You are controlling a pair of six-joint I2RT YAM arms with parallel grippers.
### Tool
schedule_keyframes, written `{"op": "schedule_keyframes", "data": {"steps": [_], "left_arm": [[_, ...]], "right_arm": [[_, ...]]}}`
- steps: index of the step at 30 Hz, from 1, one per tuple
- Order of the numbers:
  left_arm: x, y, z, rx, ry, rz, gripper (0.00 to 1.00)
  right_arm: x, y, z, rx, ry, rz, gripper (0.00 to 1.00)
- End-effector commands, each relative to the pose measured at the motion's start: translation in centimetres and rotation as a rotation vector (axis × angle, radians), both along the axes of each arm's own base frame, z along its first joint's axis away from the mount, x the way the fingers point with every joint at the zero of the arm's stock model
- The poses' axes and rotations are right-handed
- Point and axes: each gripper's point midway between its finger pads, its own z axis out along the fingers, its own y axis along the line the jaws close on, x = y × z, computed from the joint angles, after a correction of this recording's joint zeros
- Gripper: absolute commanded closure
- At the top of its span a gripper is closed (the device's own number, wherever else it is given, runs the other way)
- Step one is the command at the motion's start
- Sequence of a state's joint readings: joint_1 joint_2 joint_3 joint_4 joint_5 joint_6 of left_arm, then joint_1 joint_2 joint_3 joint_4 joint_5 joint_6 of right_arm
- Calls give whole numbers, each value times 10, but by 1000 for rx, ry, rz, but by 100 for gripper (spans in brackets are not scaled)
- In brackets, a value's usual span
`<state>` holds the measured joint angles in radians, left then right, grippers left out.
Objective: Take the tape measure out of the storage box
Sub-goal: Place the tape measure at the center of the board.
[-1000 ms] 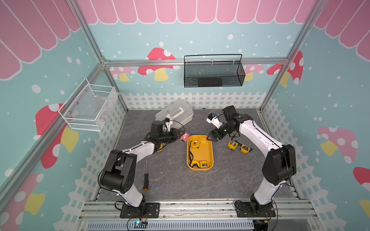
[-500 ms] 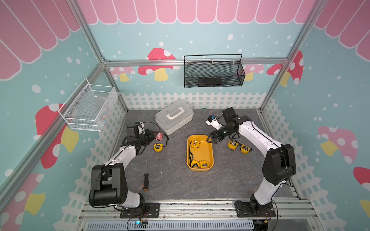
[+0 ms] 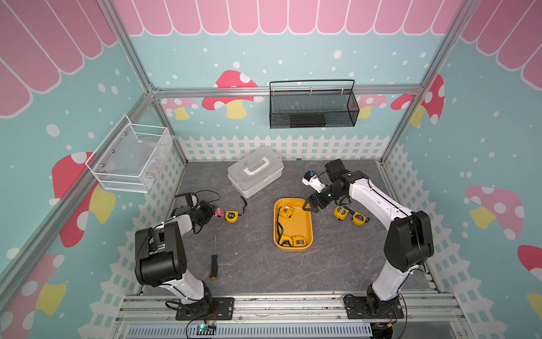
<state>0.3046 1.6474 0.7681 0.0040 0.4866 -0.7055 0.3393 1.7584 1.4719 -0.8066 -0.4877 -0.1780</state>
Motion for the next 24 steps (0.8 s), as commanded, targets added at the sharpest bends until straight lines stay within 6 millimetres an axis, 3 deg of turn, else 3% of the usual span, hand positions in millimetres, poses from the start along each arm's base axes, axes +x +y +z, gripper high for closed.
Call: {"op": "schedule_keyframes", "data": {"steps": [1, 14, 24], "left_arm": [[8, 6, -3, 4, -17, 13, 87], [0, 12, -28, 17, 48, 28, 81], [-6, 17, -37, 43, 89, 34, 63]], "right_arm": [[-4, -2, -9, 0, 31, -1, 14], [-4, -5, -10, -5, 33, -10, 15], [-3, -4, -9, -1, 33, -11, 14]]}}
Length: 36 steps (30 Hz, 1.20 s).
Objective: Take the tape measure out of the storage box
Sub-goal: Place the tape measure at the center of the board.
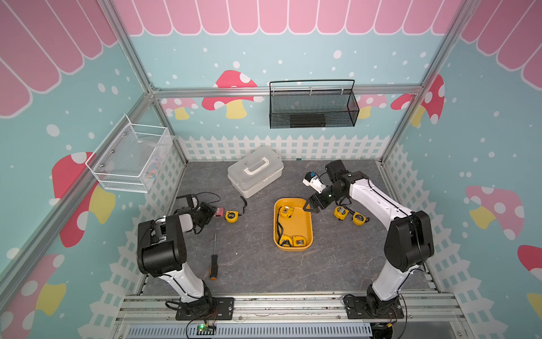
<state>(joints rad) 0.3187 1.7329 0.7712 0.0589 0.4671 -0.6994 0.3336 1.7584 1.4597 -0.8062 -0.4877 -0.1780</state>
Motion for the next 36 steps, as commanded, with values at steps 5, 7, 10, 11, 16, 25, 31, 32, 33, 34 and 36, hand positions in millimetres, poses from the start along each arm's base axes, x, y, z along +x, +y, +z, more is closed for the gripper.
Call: {"op": "schedule_keyframes", "data": {"steps": [5, 7, 10, 11, 16, 25, 31, 32, 33, 34, 36], "left_arm": [[-10, 7, -13, 35, 65, 12, 55], [-11, 7, -10, 41, 61, 10, 50], [-13, 9, -7, 55, 68, 10, 46], [-14, 9, -6, 62, 71, 9, 44], [-17, 14, 2, 84, 72, 23, 40], [-24, 24, 45, 138, 12, 73, 37], [-30, 24, 70, 167, 1, 61, 36], [-31, 24, 75, 168, -10, 61, 36], [-33, 23, 78, 169, -20, 65, 36], [-35, 22, 81, 168, -28, 67, 36], [-38, 20, 85, 162, -41, 73, 35]], "right_arm": [[-1, 0, -4, 8, 22, -3, 14], [-1, 0, -3, 8, 19, -2, 15], [0, 1, -2, 9, 18, -2, 15], [0, 1, -2, 10, 19, -1, 14], [2, 3, -2, 14, 34, -5, 14], [3, 28, -13, -63, 7, 23, 17], [6, 52, -44, -156, 36, 50, 24], [6, 56, -47, -172, 31, 56, 25], [7, 59, -51, -192, 27, 58, 25], [9, 61, -55, -214, 19, 57, 25], [15, 63, -62, -260, 5, 40, 24]]}}
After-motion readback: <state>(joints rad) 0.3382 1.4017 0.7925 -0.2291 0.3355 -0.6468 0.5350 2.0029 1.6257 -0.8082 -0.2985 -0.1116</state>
